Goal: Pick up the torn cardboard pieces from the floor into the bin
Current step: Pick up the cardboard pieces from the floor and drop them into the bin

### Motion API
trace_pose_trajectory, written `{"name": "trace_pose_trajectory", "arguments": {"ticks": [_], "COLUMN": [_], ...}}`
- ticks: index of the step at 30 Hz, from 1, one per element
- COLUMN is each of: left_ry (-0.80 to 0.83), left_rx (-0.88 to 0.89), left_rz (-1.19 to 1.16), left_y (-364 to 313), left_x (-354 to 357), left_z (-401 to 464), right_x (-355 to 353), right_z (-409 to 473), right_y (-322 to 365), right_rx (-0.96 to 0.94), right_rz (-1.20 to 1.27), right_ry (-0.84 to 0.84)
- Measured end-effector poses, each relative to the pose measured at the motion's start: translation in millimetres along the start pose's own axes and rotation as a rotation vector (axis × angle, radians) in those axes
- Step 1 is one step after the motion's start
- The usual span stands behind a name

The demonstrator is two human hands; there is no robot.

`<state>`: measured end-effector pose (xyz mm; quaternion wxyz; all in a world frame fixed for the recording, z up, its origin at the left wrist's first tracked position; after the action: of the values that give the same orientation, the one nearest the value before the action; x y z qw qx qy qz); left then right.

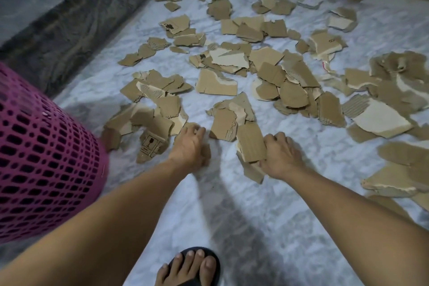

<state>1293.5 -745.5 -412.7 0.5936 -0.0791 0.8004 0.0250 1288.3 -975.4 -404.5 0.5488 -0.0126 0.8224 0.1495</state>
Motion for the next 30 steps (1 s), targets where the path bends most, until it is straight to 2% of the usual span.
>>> {"name": "trace_pose_trajectory", "arguments": {"ticks": [3,6,8,10,13,16,19,21,27,30], "left_ry": [-0.096,-0.088,-0.062,-0.022,-0.057,-0.001,-0.042,-0.069,-0.028,0.062], "left_rx": [-0.119,-0.226,-0.276,-0.412,-0.699,-0.890,-0.932,-0.916,-0.986,-1.024], "left_rz": [0.015,-0.066,-0.177,-0.358,-0.577,-0.624,-0.612,-0.684,-0.710,-0.770], "left_y": [4,12,20,32,52,67,86,102,154,158], "left_x": [-2,-2,-3,-4,-8,-10,-5,-7,-10,-11], "left_z": [3,7,11,16,22,30,41,46,61,62], "right_x": [-2,-7,-9,-10,-11,-20,-49,-74,-141,-153], "right_z": [3,4,8,12,22,42,64,81,107,126], "right_y": [-3,-3,0,8,18,20,17,12,26,47], "right_rx": [0.125,0.331,0.528,0.630,0.607,0.583,0.476,0.387,0.224,0.157], "right_rz": [0.096,0.319,0.482,0.552,0.529,0.576,0.624,0.537,0.461,0.466], "right_ry": [-0.096,-0.165,-0.177,-0.151,-0.099,-0.089,-0.081,-0.041,0.026,0.084]}}
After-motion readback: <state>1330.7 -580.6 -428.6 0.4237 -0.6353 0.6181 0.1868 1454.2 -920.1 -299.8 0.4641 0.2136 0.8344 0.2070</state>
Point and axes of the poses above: each hand's wrist, its own z-axis towards the middle knuckle, its own x-axis out of the palm, y = z × x, the point moved 1 cm from there along z, towards the middle knuckle, and after that the axes turned 14 degrees about -x, right-handed, at the moved point
